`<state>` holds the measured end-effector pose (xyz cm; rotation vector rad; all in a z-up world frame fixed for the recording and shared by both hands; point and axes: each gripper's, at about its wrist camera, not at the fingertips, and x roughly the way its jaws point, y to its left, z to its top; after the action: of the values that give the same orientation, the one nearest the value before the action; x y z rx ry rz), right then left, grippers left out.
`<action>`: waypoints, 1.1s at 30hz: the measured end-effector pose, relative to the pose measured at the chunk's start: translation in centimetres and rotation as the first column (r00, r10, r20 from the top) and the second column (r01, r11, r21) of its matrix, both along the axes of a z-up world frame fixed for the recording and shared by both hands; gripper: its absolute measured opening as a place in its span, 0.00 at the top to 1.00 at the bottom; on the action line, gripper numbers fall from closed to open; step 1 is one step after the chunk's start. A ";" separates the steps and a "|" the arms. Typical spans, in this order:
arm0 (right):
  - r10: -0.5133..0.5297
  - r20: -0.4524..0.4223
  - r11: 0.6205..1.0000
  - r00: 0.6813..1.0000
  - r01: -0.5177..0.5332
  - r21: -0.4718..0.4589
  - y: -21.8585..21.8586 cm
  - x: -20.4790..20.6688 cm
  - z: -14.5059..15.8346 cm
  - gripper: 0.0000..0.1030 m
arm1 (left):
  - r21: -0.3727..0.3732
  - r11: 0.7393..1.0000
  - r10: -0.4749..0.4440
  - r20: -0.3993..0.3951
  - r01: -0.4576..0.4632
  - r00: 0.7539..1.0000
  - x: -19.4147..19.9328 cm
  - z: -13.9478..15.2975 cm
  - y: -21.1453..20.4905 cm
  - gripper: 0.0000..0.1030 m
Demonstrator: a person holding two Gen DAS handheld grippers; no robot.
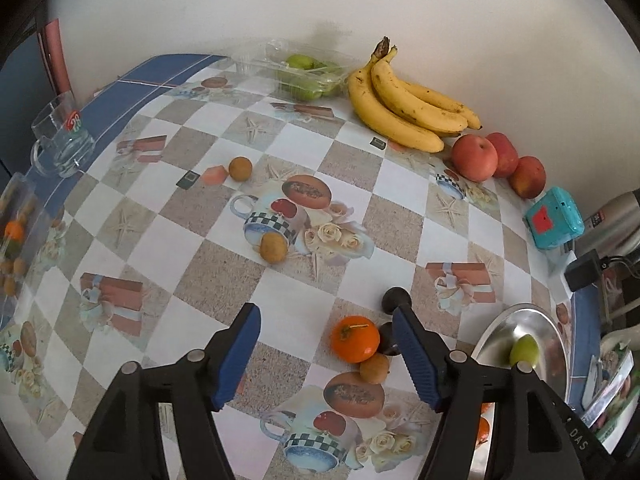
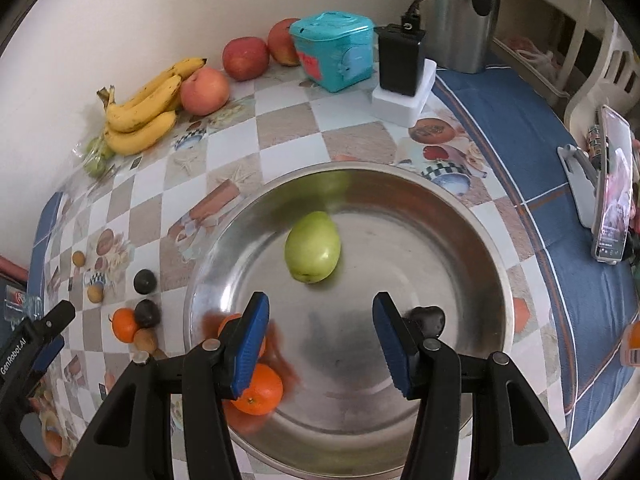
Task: Organize fruits
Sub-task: 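Move both tools back toward the loose fruit beside the bowl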
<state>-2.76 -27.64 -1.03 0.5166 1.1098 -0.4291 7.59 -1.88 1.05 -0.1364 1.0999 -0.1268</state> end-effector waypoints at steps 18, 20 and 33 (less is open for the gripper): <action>0.032 -0.053 0.999 0.998 -0.033 -0.022 0.4 0.3 -1.3 0.20 | 0.037 0.999 0.020 -0.072 -0.018 0.997 0.0 -1.6 -0.1 0.00; 0.034 -0.047 0.999 0.998 -0.036 -0.027 0.4 0.3 -1.2 0.20 | 0.050 0.998 0.027 -0.070 -0.024 0.997 0.1 -1.6 0.0 0.00; 0.076 0.000 0.994 0.997 -0.076 -0.081 1.8 0.8 -0.6 0.07 | 0.036 0.999 0.034 -0.070 -0.031 0.997 0.5 -1.7 0.8 0.00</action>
<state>-1.91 -25.83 -1.58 0.4020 1.1006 -0.4051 8.08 -1.10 -0.60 -0.1283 1.1694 -0.0742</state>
